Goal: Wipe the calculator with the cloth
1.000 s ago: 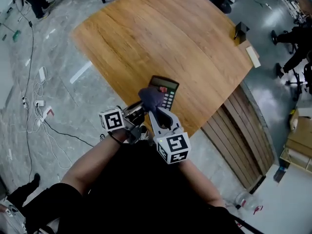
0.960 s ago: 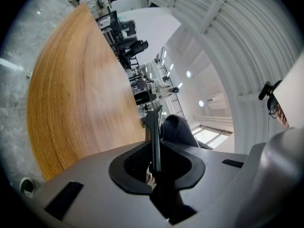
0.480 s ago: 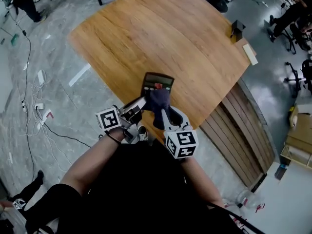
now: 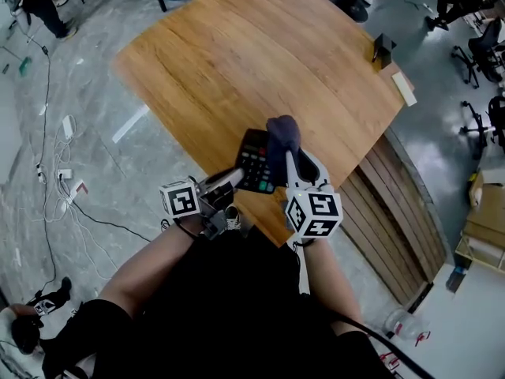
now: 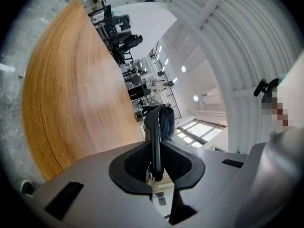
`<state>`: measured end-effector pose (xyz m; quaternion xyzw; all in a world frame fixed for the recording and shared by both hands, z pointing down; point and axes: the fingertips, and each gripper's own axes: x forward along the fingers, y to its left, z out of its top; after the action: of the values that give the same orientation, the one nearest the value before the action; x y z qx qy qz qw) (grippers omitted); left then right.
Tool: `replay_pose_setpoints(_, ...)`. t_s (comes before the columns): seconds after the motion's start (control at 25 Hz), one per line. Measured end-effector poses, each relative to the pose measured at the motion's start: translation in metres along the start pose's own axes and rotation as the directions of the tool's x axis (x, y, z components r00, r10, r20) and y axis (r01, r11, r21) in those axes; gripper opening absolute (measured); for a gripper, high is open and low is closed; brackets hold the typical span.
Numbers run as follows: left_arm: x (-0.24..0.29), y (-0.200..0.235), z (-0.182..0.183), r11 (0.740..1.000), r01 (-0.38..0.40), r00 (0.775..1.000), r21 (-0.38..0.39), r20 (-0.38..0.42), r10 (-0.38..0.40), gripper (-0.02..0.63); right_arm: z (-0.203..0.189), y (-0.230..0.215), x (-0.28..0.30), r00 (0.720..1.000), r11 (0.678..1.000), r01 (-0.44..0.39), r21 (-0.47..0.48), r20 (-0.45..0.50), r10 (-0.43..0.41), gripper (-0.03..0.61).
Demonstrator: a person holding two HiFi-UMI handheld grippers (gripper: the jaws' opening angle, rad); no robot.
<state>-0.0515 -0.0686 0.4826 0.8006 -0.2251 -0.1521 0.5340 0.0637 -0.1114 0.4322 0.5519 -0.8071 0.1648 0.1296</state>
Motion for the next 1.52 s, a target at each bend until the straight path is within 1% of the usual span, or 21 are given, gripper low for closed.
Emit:
replay_pose_setpoints(0.08,0.0,-0.004,-0.005,1.0,0.005,1.0,0.011,-0.016,-0.005,0.069,0.008,0.018,0.002,0.999,0.999,-0.033,-0.011,0.018,0.034,0.067)
replay_pose_setpoints(0.2,0.001,-0.008,-0.009,1.0,0.002,1.0,0.009,-0.02,-0.002,0.069,0.016,0.054,0.005,0.993,0.993,-0.112,-0.031,0.029,0.113,0.067)
replay_pose_setpoints(0.32,0.0,-0.008,-0.013,1.0,0.003,1.0,0.006,-0.023,-0.003,0.07,0.016,0.09,0.004,0.981,0.98,-0.191,-0.053,0.023,0.193,0.067)
replay_pose_setpoints(0.4,-0.002,-0.007,-0.014,1.0,0.006,1.0,0.002,-0.018,-0.006,0.069,0.012,0.105,0.004,0.976,0.973,-0.216,-0.082,0.012,0.217,0.067)
replay_pose_setpoints(0.44,-0.003,-0.007,-0.014,1.0,0.004,1.0,-0.001,-0.014,-0.004,0.07,0.01,0.106,0.004,0.977,0.973,-0.213,-0.094,0.008,0.214,0.067)
replay_pose_setpoints(0.52,-0.005,-0.005,-0.012,1.0,0.001,1.0,-0.003,-0.004,-0.001,0.07,0.006,0.094,0.005,0.983,0.98,-0.181,-0.089,0.005,0.182,0.067)
replay_pose_setpoints(0.68,-0.009,-0.005,-0.004,1.0,-0.002,1.0,-0.002,0.018,0.002,0.069,-0.005,0.04,0.001,0.998,0.998,-0.06,-0.036,-0.01,0.06,0.067)
replay_pose_setpoints(0.8,-0.013,-0.001,0.005,1.0,-0.006,0.999,-0.019,0.048,0.007,0.071,-0.019,0.007,-0.006,0.999,1.0,0.016,-0.006,-0.039,-0.016,0.067)
replay_pose_setpoints(0.88,-0.014,0.0,0.011,0.999,-0.006,0.998,-0.036,0.069,0.009,0.071,-0.029,-0.002,-0.011,0.998,0.999,0.038,0.01,-0.057,-0.037,0.067)
replay_pose_setpoints(0.96,-0.012,0.0,0.015,0.999,-0.004,0.997,-0.039,0.081,0.007,0.071,-0.036,0.003,-0.015,0.997,0.999,0.03,0.016,-0.067,-0.028,0.067)
replay_pose_setpoints(1.08,-0.008,-0.001,0.019,0.999,-0.007,0.996,-0.033,0.092,0.01,0.071,-0.04,0.03,-0.017,0.997,1.0,-0.03,0.001,-0.067,0.03,0.067)
replay_pose_setpoints(1.2,-0.004,0.001,0.021,0.999,-0.027,0.994,-0.032,0.101,0.031,0.071,-0.04,0.068,-0.019,0.99,0.992,-0.122,-0.035,-0.072,0.119,0.067)
replay_pose_setpoints(1.32,-0.005,0.006,0.025,0.997,-0.043,0.991,-0.056,0.126,0.05,0.071,-0.05,0.105,-0.025,0.969,0.97,-0.231,-0.071,-0.104,0.223,0.067)
replay_pose_setpoints(1.4,-0.008,0.007,0.031,0.996,-0.04,0.986,-0.076,0.157,0.051,0.071,-0.064,0.121,-0.03,0.952,0.954,-0.288,-0.082,-0.135,0.276,0.067)
replay_pose_setpoints(1.48,-0.009,0.004,0.04,0.995,-0.02,0.98,-0.097,0.196,0.039,0.071,-0.079,0.126,-0.035,0.939,0.945,-0.316,-0.079,-0.17,0.3,0.067)
replay_pose_setpoints(1.52,-0.009,0.0,0.043,0.994,-0.004,0.977,-0.109,0.211,0.027,0.071,-0.087,0.125,-0.037,0.937,0.946,-0.316,-0.075,-0.182,0.299,0.067)
